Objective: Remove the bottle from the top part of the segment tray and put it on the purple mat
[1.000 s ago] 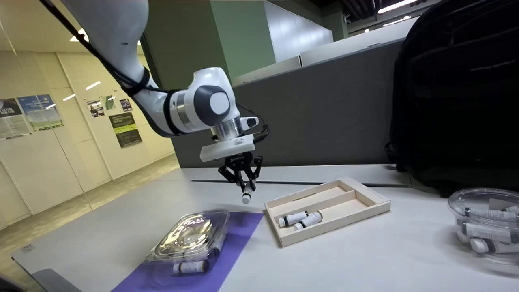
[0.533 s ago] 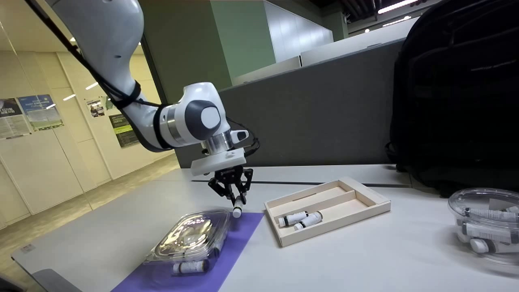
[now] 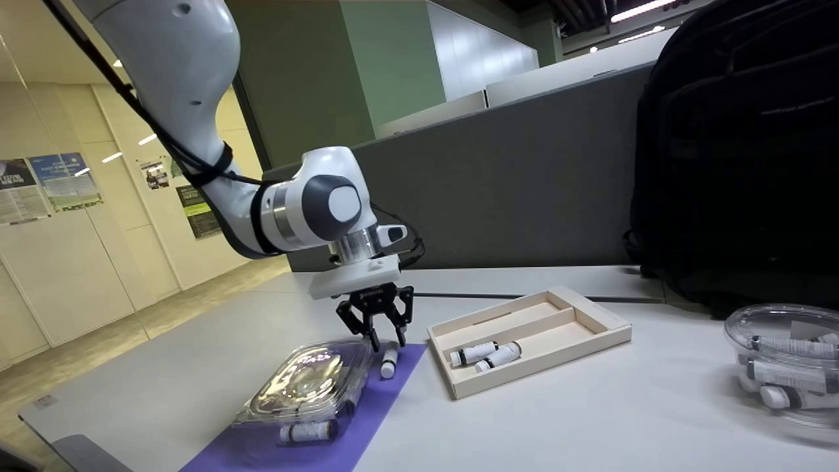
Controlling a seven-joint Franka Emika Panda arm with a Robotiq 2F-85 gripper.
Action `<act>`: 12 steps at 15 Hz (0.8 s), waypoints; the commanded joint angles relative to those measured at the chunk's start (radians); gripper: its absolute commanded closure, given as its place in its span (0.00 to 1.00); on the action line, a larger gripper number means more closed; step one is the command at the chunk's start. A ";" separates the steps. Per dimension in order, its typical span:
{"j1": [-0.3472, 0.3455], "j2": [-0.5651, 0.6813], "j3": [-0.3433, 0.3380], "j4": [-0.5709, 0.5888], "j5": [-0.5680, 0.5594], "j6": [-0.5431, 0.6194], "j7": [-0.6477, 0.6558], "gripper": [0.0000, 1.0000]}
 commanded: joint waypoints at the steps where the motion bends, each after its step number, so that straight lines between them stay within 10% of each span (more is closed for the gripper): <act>1: 0.000 -0.036 -0.012 -0.024 -0.018 0.001 0.025 0.20; 4: -0.007 -0.090 -0.020 -0.039 -0.012 -0.010 0.035 0.02; 12: -0.068 -0.247 -0.015 -0.003 0.063 -0.349 0.003 0.00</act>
